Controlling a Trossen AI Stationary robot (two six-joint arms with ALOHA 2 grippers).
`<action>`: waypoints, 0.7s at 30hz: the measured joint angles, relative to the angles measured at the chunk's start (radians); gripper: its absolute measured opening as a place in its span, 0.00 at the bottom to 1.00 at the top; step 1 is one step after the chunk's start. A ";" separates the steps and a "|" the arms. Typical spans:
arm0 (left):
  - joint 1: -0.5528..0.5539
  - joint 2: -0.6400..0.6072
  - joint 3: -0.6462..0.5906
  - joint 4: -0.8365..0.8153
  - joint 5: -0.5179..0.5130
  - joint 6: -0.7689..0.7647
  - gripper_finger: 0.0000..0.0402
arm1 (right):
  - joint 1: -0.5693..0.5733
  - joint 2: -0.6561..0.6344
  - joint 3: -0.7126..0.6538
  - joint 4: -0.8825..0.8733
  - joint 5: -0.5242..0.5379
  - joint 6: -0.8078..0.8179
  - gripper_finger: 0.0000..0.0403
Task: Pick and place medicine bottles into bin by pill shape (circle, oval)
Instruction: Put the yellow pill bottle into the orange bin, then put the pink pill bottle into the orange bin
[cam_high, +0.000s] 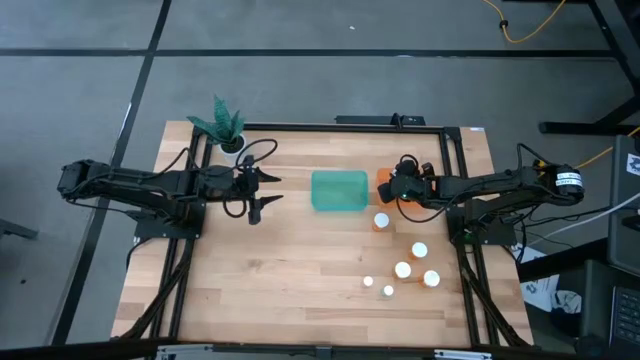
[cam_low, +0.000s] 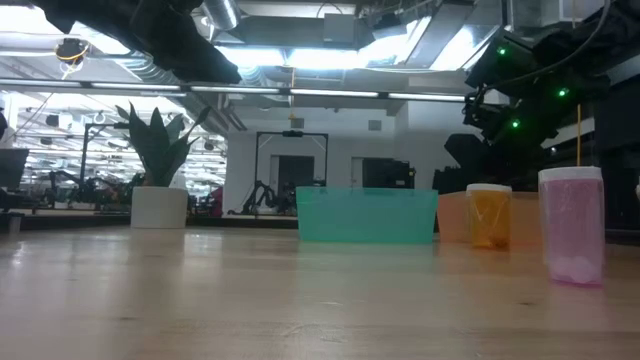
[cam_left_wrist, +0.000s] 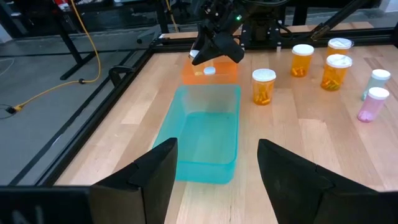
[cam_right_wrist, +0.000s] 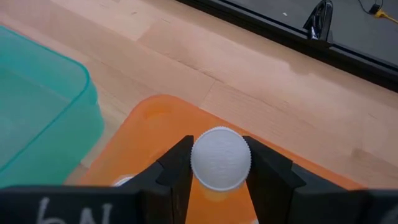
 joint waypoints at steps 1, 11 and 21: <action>0.000 0.000 0.000 0.000 0.000 0.000 0.53 | 0.000 0.000 0.000 0.000 0.000 0.000 0.33; 0.000 0.000 0.000 0.000 0.000 0.000 0.53 | 0.000 0.000 0.000 0.000 0.000 0.004 0.38; 0.000 0.000 0.000 0.000 0.000 0.000 0.53 | -0.001 0.000 0.000 0.000 0.001 0.026 0.54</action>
